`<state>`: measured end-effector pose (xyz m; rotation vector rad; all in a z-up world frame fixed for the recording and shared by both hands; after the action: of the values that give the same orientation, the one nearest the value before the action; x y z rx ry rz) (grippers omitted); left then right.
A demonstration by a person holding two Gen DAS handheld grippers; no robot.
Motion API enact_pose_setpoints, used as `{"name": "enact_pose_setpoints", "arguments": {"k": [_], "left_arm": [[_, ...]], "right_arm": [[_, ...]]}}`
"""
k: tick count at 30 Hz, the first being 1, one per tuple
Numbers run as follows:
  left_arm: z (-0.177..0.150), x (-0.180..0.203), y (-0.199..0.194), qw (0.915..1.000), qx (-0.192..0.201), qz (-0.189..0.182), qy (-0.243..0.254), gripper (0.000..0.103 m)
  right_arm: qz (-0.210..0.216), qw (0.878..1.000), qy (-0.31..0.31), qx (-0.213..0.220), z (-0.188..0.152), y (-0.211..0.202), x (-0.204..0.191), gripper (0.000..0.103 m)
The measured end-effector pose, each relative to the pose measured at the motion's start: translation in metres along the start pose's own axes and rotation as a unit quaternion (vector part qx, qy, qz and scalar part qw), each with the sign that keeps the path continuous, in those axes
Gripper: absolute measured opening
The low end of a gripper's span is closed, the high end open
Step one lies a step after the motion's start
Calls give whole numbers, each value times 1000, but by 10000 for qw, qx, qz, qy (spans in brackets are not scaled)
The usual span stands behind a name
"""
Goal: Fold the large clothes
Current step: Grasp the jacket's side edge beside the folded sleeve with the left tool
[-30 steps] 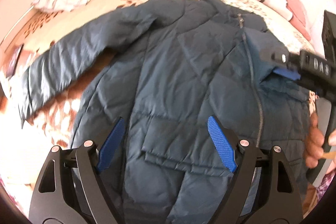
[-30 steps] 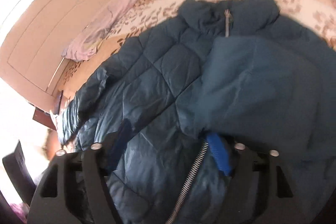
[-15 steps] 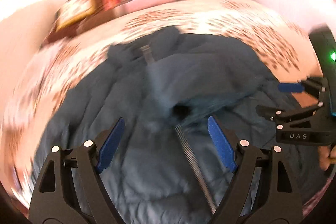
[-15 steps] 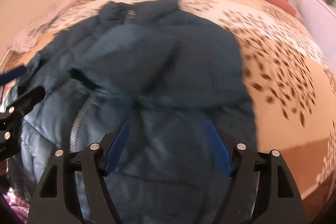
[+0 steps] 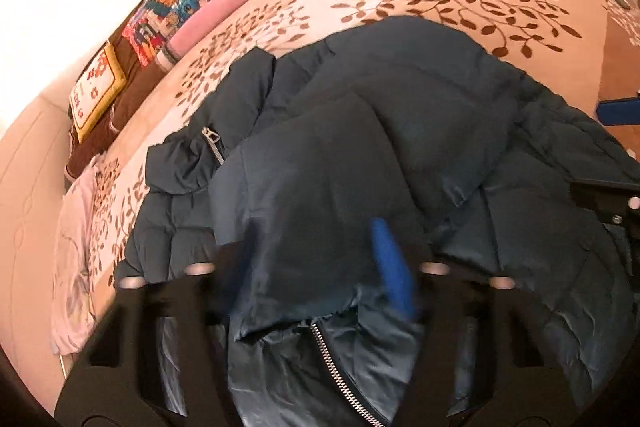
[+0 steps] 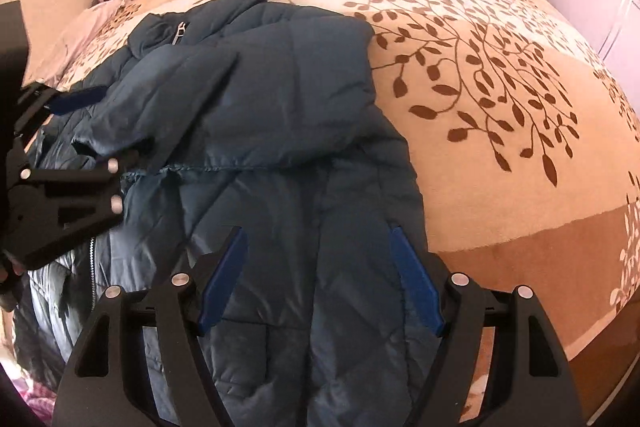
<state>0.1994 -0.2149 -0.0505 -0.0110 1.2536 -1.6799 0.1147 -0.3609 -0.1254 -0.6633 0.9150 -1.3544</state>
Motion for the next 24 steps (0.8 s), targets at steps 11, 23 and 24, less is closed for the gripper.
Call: {"name": "enact_pose_setpoints", "arguments": {"k": [11,23,24], "left_arm": [[-17,-56,1,9917,-90,56,-1280,1],[-91,-151,11,9484,-428,37,-3141,0],[-93,-150,8,9479,-359,-94,-3164,0]], "right_arm": [[29,10000,-39,28,1,-3,-8,73],[74,9995,-316,-6,3,-1,-35,73],[92,9994,-335,4,3,-1,-37,73]]}}
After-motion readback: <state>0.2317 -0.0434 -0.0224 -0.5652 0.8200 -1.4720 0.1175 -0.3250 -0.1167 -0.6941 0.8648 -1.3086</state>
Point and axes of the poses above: each gripper's, at about its wrist camera, not at the fingertips, and y roughly the way its jaws point, x to its right, z to its top, the point moved 8 cm from there along y, roughly the way its jaws point, and after that the axes turned 7 degrees about z, right-handed, at the moved point
